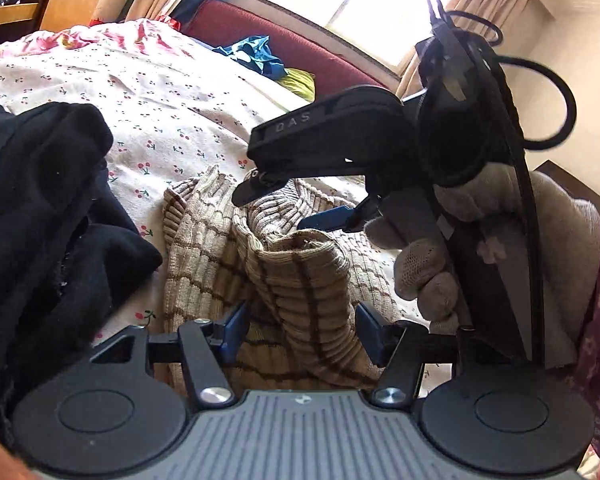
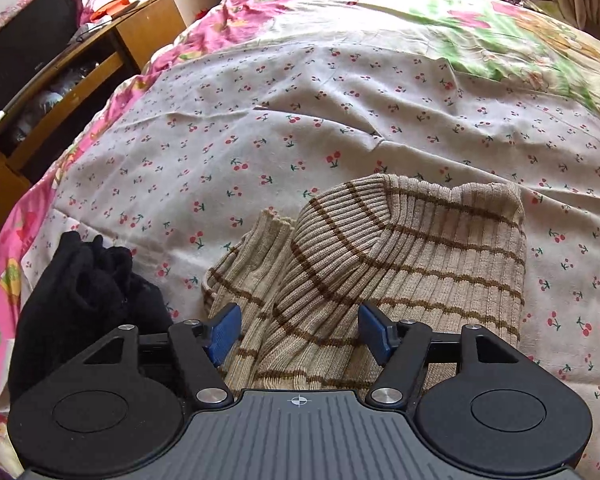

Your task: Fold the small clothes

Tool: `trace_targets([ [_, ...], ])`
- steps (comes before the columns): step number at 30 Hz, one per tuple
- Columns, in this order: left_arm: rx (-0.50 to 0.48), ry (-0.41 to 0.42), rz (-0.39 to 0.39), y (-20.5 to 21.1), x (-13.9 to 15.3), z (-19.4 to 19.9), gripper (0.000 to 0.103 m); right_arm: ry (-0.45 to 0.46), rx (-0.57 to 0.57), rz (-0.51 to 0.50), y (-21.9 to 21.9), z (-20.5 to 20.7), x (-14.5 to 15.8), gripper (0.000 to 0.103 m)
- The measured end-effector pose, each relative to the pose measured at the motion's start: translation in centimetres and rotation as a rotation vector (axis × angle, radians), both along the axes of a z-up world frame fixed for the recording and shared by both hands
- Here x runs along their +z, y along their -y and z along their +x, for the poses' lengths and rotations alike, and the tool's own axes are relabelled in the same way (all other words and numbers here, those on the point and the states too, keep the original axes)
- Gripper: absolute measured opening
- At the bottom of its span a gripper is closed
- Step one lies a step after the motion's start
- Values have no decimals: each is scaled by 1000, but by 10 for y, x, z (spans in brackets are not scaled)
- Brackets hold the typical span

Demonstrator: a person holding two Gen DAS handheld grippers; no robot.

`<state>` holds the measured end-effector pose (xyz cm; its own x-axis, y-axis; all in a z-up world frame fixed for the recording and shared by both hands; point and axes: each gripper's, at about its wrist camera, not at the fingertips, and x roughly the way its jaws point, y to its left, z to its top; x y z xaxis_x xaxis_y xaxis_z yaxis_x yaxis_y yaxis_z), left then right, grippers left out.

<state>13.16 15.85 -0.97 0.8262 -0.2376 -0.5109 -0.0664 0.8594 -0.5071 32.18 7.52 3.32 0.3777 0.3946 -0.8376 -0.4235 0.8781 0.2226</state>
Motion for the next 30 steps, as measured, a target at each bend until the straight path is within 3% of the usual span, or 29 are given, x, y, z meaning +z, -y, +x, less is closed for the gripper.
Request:
trace_targets([
  [2, 28, -10, 15, 5, -1, 6, 70, -36, 2, -27, -8, 9, -4, 67],
  [5, 29, -5, 34, 8, -5, 14, 70, 13, 42, -139, -24, 14, -6, 69],
  [7, 22, 4, 61, 11, -9, 14, 68, 1, 69, -151, -29, 20, -8, 70],
  [8, 15, 10, 83, 13, -11, 12, 65, -14, 72, -159, -32, 23, -10, 71],
  [9, 9, 13, 93, 14, -13, 12, 55, -22, 85, -172, -35, 25, -13, 71],
  [10, 1, 13, 95, 14, -14, 11, 46, -2, 81, -194, -36, 24, -15, 65],
  [11, -4, 16, 86, 13, -14, 10, 42, 24, 76, -219, -38, 22, -16, 51],
  [12, -7, 23, 74, 11, -14, 6, 35, 44, 74, -237, -38, 20, -18, 45],
  [14, 0, 38, 47, 5, -13, 2, 30, 50, 63, -213, -31, 18, -15, 24],
  [16, 8, 59, 13, -1, -11, -3, 26, 54, 41, -182, -21, 17, -6, 19],
  [23, 66, 110, -61, -24, -2, -24, 24, 103, 17, -83, -19, 6, 30, 17],
  [30, 129, 10, -110, -48, -28, -21, 24, 64, 29, -71, -52, 5, 0, 17],
])
